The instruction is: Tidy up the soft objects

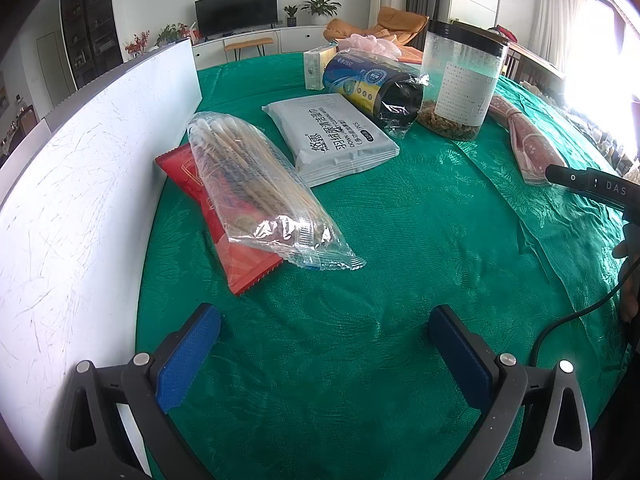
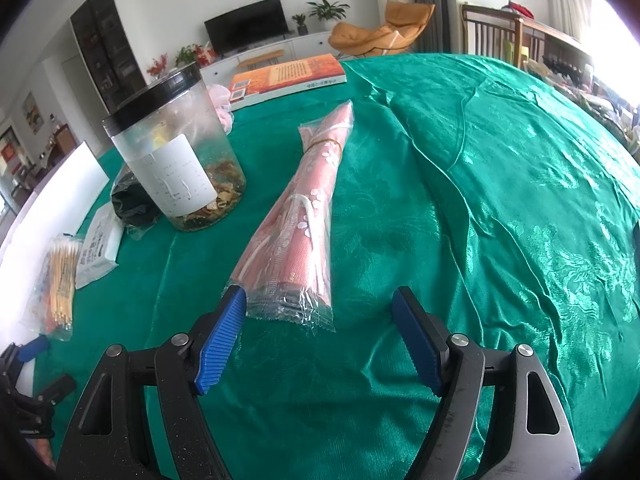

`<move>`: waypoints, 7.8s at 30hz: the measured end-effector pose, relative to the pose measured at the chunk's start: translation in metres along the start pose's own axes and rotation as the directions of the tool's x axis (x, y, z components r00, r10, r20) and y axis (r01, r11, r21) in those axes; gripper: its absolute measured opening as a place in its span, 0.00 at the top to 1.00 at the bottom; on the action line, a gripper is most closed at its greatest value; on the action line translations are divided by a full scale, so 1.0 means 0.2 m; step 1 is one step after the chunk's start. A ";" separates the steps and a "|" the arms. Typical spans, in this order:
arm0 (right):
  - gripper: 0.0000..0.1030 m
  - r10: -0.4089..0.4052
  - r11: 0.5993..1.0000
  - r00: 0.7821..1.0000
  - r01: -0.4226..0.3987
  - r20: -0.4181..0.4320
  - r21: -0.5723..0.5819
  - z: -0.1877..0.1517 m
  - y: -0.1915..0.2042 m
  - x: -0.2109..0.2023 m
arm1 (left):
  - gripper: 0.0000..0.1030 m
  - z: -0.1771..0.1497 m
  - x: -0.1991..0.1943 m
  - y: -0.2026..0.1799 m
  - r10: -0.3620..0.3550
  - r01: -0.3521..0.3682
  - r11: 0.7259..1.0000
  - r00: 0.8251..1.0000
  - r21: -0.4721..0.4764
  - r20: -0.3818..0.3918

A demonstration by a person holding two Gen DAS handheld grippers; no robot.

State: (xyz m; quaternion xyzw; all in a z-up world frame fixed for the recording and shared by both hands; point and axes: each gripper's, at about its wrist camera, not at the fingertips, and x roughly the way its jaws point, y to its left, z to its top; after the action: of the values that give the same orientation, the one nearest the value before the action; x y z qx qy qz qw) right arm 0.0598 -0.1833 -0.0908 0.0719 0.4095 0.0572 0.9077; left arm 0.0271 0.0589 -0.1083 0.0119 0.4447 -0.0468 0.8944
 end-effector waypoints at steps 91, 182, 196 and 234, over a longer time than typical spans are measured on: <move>0.18 0.612 0.734 0.775 -0.630 -0.158 -0.254 0.12 1.53 -0.32 | 0.00 0.06 -0.89 1.01 0.241 -0.102 0.861 0.944 -0.498 0.224; 0.17 0.047 0.999 0.999 -0.047 -0.014 0.003 -0.19 0.46 0.05 | 0.00 0.23 0.24 -0.01 0.019 -0.019 1.000 1.000 -0.012 -0.015; 0.17 0.012 0.999 1.000 -0.013 -0.022 -0.032 -0.19 0.49 0.07 | 0.00 0.23 0.24 -0.01 0.019 -0.020 1.000 1.000 -0.013 -0.015; 0.17 -0.008 0.999 1.000 0.007 -0.026 -0.051 -0.20 0.51 0.08 | 0.00 0.23 0.24 -0.01 0.021 -0.021 1.000 1.000 -0.013 -0.015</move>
State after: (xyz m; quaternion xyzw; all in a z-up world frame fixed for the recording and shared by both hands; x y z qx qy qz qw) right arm 0.0361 -0.0763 -0.1096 0.0463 0.4202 0.0652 0.9039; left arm 0.0921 0.0498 -0.1182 0.0109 0.4513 -0.0344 0.8916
